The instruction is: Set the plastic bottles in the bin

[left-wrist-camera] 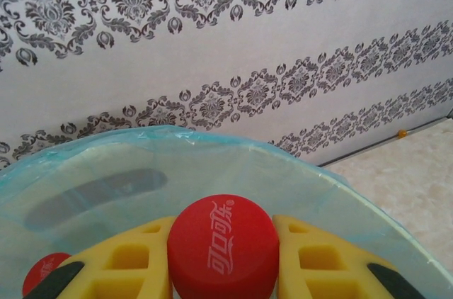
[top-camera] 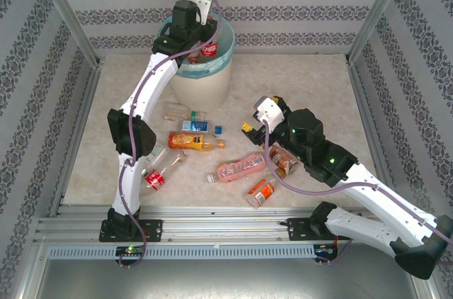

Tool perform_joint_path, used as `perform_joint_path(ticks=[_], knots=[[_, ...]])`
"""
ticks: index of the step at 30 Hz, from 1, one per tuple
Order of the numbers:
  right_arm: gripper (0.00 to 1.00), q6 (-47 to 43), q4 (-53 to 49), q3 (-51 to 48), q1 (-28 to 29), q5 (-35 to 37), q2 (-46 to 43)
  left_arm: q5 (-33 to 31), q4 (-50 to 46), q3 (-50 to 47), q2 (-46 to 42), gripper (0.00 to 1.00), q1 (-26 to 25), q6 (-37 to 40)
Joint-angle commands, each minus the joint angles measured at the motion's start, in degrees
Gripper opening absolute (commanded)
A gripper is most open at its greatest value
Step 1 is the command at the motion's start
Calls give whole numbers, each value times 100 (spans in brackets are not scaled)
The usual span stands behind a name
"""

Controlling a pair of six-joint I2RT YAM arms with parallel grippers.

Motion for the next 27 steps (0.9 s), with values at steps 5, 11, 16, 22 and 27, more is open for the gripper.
perform_joint_path(ticks=[5, 11, 16, 22, 27], knots=[[84, 133, 0, 89, 41, -8, -1, 716, -204, -1377, -35, 0, 42, -126], [84, 57, -21, 257, 46, -98, 187, 867, -179, -1436, -325, 0, 41, -143], [83, 110, 52, 240, 53, -140, 256, 1154, -1078, 48, -27, 0, 41, 58], [83, 120, -27, 224, 97, -90, 218, 1242, -1082, 493, -398, 0, 41, 100], [83, 72, -5, 170, 101, -61, 173, 819, -679, -50, -929, 0, 41, 524]])
